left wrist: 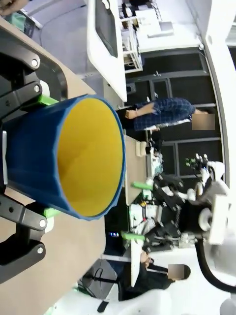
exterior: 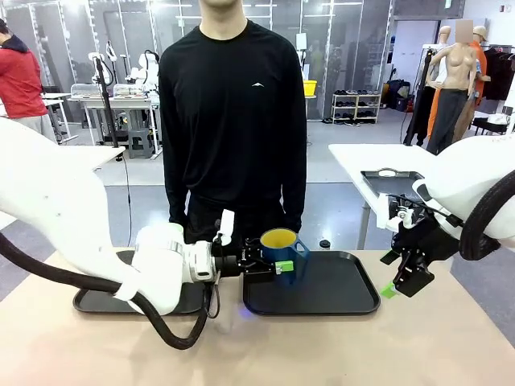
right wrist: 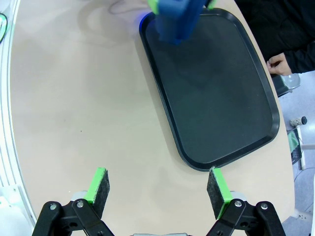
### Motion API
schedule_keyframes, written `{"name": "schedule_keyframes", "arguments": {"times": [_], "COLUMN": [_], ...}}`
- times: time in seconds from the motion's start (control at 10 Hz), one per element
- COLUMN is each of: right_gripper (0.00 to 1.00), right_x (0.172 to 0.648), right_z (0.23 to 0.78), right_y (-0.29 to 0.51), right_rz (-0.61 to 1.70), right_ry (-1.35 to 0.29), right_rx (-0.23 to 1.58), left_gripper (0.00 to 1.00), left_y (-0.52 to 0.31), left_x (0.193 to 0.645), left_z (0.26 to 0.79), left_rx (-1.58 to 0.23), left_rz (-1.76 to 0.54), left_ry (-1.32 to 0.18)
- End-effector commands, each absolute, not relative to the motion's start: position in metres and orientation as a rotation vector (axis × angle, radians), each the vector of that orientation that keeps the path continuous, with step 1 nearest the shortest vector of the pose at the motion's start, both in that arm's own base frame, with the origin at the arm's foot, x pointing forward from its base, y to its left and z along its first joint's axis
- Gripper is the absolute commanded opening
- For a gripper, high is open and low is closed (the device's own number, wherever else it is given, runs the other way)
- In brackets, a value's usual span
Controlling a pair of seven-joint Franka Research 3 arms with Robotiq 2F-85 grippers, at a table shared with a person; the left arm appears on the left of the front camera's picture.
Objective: Sort and store the cups by type.
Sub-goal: Pick up the Handle plastic cup and place it into the empty Flat Tray.
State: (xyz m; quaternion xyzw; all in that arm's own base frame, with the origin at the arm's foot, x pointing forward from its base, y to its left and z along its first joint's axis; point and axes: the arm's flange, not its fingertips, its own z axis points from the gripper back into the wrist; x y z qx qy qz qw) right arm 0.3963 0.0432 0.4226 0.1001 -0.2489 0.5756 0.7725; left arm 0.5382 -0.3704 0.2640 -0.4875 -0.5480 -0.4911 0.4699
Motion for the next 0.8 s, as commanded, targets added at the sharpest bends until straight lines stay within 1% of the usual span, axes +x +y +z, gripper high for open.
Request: {"name": "schedule_keyframes", "arguments": {"times": [0.0, 0.2, 0.7], "right_gripper": [1.00, 1.00, 1.00], "right_x": [0.395, 0.395, 0.395], "right_z": [0.422, 0.422, 0.422], "right_y": [0.046, 0.046, 0.046], "right_rz": [1.226, 1.226, 1.226], "right_ry": [-0.529, -0.529, -0.529], "right_rx": [0.202, 0.202, 0.202], "left_gripper": [0.78, 0.78, 0.78], "left_y": [-0.395, -0.399, -0.394], "left_x": [0.553, 0.561, 0.566], "left_z": [0.250, 0.240, 0.223], "left_rx": [-1.090, -1.024, -1.050], "left_rz": [-1.166, -1.140, -1.102], "left_ry": [-1.376, -1.414, -1.386]}}
